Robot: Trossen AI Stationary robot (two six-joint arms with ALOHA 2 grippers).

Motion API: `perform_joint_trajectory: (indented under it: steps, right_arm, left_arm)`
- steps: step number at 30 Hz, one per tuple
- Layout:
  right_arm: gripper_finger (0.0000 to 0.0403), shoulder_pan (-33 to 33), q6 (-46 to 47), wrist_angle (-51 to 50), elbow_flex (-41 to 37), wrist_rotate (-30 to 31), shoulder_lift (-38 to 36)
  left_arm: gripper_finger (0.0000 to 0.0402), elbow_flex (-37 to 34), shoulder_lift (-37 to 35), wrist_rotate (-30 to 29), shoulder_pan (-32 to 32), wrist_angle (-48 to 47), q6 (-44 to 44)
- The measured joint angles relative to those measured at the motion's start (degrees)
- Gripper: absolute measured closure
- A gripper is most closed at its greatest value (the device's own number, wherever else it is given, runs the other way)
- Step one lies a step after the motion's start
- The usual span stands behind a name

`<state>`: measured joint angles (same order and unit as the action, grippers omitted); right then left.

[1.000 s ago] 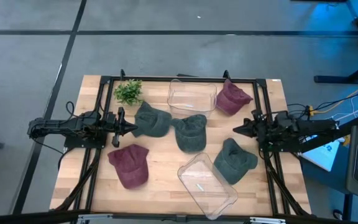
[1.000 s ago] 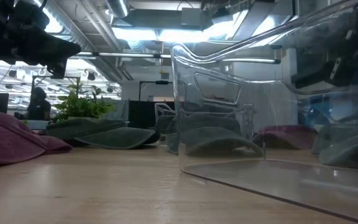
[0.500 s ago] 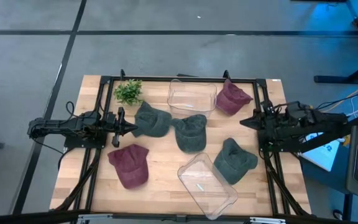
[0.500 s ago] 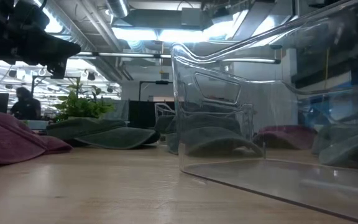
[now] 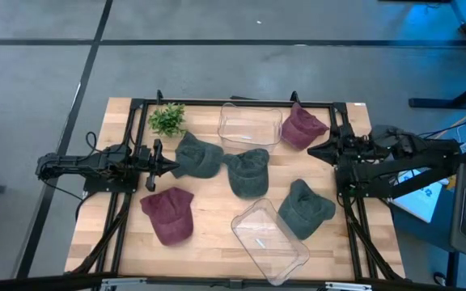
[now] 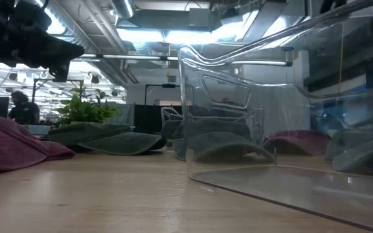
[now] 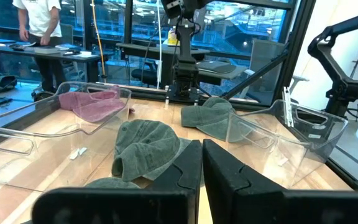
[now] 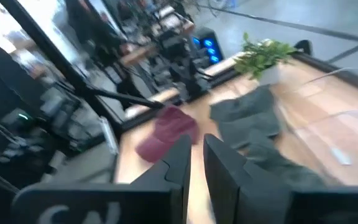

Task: Pick & Place hat
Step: Put the top red cap into the top transparent bin

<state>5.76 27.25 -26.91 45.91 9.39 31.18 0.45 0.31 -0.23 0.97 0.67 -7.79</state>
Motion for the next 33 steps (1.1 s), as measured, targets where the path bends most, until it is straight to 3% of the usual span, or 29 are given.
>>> perform_joint_trajectory:
  steps: [5, 17, 33]
  right_arm:
    - [0.0357, 0.0, -8.6, -7.7, 7.1, 3.3, 6.3]
    - [0.0357, 0.0, -27.3, -21.3, 19.8, 3.1, 19.7]
    - [0.0357, 0.0, -32.8, -34.9, 23.0, 3.1, 31.3]
  left_arm:
    - [0.0393, 0.0, 0.0, 0.0, 0.0, 0.0, 0.0]
    - [0.0391, 0.0, 0.0, 0.0, 0.0, 0.0, 0.0]
    - [0.0390, 0.0, 0.0, 0.0, 0.0, 0.0, 0.0]
